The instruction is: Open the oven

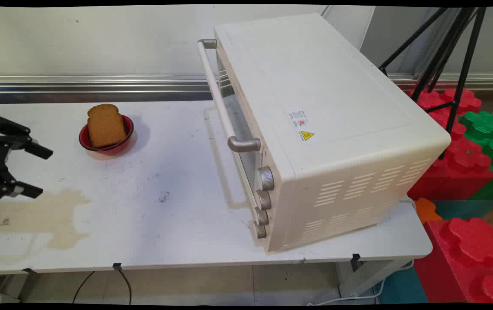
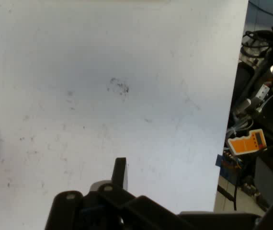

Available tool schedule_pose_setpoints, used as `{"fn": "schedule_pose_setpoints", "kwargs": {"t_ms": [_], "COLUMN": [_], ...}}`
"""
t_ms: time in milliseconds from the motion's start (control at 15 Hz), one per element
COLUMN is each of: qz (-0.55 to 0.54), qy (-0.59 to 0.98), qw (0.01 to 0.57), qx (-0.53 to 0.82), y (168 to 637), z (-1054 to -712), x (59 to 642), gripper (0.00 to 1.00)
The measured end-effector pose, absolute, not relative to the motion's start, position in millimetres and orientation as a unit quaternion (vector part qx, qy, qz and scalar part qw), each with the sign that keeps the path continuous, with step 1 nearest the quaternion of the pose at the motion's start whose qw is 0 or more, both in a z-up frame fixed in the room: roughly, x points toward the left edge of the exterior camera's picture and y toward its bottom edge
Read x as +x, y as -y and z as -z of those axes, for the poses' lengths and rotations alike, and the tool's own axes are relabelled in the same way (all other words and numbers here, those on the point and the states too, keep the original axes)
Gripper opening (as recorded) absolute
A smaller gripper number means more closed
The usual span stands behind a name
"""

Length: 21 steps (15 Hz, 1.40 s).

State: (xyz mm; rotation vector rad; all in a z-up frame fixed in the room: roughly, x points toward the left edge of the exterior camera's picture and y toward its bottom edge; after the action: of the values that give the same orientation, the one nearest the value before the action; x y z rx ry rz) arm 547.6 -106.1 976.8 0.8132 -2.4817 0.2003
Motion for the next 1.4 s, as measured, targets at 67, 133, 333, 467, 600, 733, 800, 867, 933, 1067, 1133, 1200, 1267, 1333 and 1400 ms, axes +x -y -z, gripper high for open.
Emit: {"fn": "schedule_pose_setpoints", "kwargs": {"t_ms": [67, 133, 333, 467, 600, 733, 800, 867, 933, 1067, 1133, 1200, 1267, 1333, 1400], "qz": [-0.075, -0.077, -0.083, -0.089, -0.094, -0.099, -0.102, -0.103, -0.104, -0.108, -0.112, -0.117, -0.122, -0.125, -0.128], "qy": [0.914, 0.914, 0.911, 0.909, 0.907, 0.904, 0.902, 0.901, 0.899, 0.896, 0.893, 0.891, 0.889, 0.888, 0.887], "qw": [0.260, 0.261, 0.266, 0.269, 0.272, 0.277, 0.280, 0.283, 0.287, 0.297, 0.306, 0.313, 0.318, 0.321, 0.324], "qx": [0.301, 0.302, 0.304, 0.306, 0.308, 0.310, 0.312, 0.313, 0.314, 0.313, 0.310, 0.307, 0.306, 0.304, 0.303], "y": [108, 109, 115, 120, 127, 135, 141, 146, 151, 161, 172, 181, 188, 193, 200], "z": [-981, -984, -1000, -1011, -1022, -1034, -1041, -1046, -1051, -1061, -1069, -1075, -1080, -1082, -1086], "x": [547, 547, 545, 544, 541, 536, 532, 529, 525, 517, 509, 502, 496, 492, 486], "gripper": [1.00, 1.00, 1.00, 1.00, 1.00, 1.00, 1.00, 1.00, 1.00, 1.00, 1.00, 1.00, 1.00, 1.00, 1.00]}}
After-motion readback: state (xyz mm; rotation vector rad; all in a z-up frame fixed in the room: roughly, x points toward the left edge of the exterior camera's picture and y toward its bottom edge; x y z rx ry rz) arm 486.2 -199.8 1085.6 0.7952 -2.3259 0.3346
